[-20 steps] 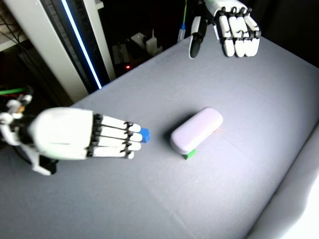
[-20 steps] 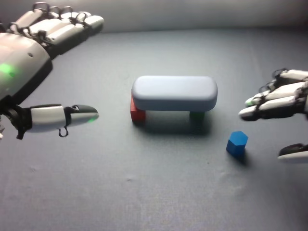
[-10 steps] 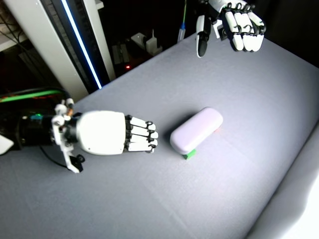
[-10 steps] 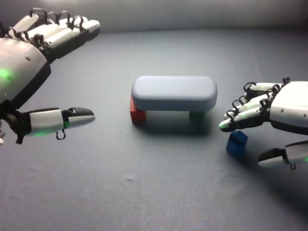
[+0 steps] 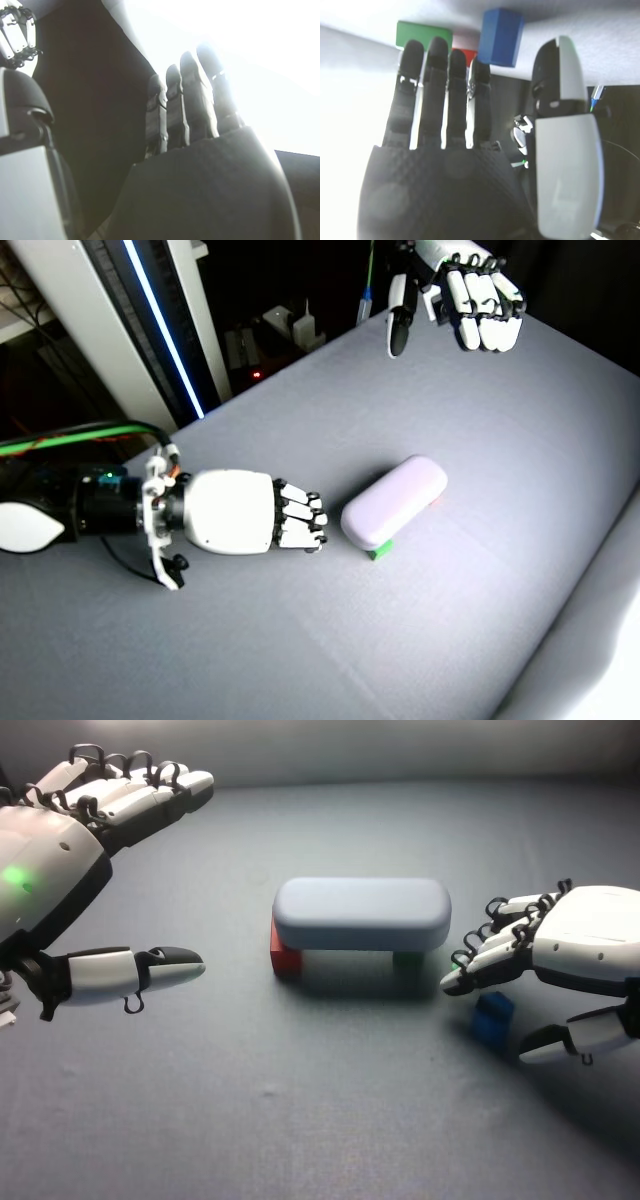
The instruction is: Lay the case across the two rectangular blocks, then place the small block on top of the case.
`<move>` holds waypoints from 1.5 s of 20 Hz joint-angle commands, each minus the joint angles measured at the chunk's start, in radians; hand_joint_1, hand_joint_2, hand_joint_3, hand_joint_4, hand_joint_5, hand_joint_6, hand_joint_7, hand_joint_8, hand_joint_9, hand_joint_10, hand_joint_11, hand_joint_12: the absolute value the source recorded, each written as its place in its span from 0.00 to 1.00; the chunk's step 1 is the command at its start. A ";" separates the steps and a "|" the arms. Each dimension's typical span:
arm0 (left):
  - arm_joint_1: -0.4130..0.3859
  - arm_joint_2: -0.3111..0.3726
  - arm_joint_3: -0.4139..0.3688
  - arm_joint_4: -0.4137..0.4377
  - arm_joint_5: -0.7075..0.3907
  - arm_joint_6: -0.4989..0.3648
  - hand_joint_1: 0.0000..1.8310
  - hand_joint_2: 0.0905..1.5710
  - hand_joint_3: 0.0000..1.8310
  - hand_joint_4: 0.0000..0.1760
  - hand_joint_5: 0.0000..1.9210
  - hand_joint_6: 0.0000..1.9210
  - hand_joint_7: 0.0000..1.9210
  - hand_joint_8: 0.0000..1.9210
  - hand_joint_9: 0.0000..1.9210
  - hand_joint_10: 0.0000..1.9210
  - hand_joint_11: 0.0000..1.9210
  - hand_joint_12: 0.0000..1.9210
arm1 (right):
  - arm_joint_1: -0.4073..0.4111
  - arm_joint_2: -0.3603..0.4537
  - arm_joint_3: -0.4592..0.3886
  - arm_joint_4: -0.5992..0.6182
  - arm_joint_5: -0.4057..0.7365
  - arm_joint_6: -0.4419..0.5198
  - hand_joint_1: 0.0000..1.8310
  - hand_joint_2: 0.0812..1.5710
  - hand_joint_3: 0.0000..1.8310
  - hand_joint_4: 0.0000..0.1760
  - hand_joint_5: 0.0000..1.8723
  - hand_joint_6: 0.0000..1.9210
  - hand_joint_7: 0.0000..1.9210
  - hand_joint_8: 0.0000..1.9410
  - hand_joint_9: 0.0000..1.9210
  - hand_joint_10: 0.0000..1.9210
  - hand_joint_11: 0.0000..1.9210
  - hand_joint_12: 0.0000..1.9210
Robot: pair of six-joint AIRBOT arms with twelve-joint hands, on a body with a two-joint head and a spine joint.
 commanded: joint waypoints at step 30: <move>0.043 -0.006 -0.002 -0.035 -0.149 -0.026 0.50 0.58 0.00 0.00 0.17 0.00 0.15 0.00 0.16 0.00 0.00 0.49 | 0.171 0.036 0.031 0.094 0.212 0.004 0.69 0.65 0.00 0.00 0.57 0.40 0.63 0.38 0.56 0.37 0.38 0.69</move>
